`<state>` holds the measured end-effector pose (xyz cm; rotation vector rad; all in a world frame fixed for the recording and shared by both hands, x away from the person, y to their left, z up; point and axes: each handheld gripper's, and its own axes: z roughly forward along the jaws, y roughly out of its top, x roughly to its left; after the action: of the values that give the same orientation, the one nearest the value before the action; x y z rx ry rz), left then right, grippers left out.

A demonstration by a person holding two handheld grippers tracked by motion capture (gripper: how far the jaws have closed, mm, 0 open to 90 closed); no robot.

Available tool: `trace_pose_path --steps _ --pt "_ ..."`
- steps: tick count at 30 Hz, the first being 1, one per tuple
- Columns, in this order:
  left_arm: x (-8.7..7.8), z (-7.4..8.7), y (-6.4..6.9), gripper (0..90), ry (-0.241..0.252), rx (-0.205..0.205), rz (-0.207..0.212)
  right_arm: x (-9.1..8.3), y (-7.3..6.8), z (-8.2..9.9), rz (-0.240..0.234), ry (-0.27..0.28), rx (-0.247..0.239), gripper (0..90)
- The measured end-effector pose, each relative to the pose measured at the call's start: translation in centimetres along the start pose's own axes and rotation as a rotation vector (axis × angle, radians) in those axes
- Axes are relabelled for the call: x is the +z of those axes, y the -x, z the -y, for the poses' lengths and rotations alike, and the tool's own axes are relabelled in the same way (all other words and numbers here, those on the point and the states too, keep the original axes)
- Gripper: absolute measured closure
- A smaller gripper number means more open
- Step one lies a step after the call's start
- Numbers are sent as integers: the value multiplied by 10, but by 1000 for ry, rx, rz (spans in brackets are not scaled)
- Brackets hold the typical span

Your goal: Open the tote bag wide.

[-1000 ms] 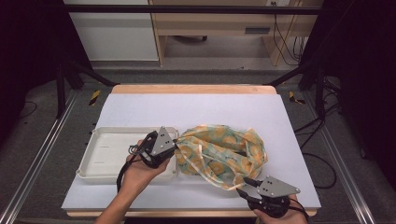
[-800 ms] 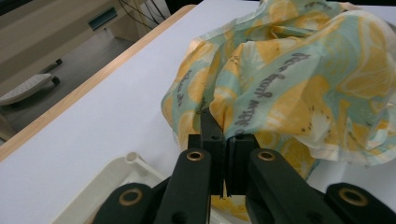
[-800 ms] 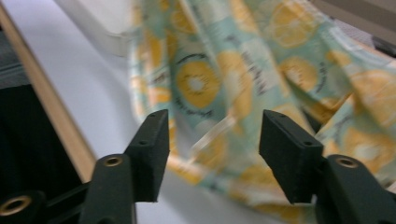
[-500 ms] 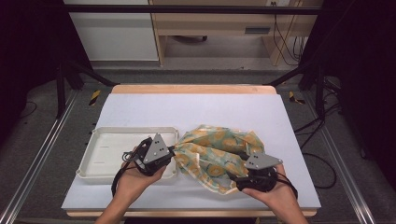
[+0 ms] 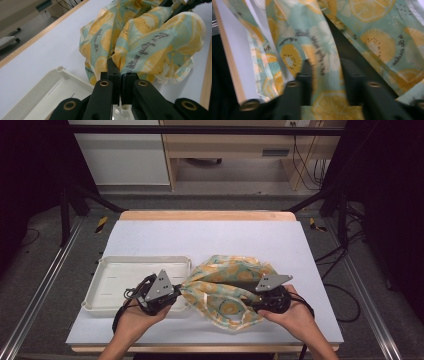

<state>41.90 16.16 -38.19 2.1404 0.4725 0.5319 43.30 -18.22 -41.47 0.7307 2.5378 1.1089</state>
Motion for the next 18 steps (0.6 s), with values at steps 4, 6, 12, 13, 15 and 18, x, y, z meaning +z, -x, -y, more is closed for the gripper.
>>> trace_pose_path --steps 4,6,12,13,15,18 --pt "4 2 3 843 -40 25 -6 -10 -8 0 29 28 -6 888" --pt "4 2 2 779 -50 26 -16 -13 -11 0 52 34 -10 896" --pt "2 7 -5 538 -74 4 -54 -17 -3 0 106 50 40 900" --pt "0 8 -6 528 -75 0 -61 -17 -1 0 111 50 46 900" --pt "-4 11 -11 498 -83 -10 -70 -18 1 2 124 52 57 900" --pt "-12 13 -20 490 -77 -28 -84 -21 -1 5 125 56 58 900"
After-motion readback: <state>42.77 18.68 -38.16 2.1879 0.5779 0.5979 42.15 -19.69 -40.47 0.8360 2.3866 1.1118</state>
